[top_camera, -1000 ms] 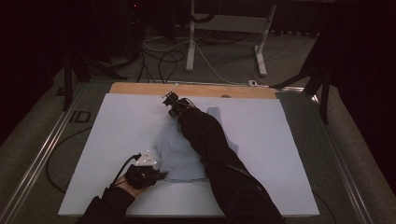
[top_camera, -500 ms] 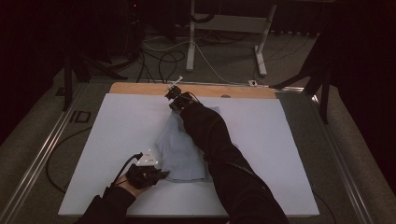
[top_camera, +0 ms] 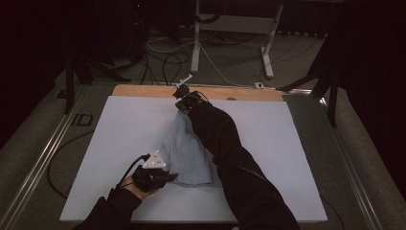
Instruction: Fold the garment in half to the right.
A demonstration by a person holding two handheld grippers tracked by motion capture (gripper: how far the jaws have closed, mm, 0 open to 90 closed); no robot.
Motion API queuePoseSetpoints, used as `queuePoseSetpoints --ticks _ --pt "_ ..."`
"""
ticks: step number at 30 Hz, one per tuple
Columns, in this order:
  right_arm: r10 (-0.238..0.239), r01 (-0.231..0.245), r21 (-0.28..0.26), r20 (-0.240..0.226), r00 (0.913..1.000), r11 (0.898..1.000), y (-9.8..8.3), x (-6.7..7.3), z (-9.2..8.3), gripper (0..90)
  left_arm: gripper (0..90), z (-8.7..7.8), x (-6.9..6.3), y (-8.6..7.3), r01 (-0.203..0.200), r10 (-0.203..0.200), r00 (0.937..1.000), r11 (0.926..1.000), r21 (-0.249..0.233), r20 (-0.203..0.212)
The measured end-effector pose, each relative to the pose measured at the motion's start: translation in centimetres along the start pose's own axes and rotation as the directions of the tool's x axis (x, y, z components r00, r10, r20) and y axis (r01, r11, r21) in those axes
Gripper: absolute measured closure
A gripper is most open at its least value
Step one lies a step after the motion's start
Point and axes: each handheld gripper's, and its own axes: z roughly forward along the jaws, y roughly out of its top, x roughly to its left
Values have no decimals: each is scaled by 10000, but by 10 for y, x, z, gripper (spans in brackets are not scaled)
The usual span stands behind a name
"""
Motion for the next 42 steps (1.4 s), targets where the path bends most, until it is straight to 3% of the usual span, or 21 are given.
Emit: queuePoseSetpoints --ticks 18,42 --pt "264 -263 -707 6 9997 9972 -8 -16 -38 849 866 3 -15 32 -808 807 9964 9967 -3 252" --pt "815 -807 -1260 11 9967 9887 -35 -40 -71 848 866 25 -39 75 -2053 2025 9767 9781 336 710"
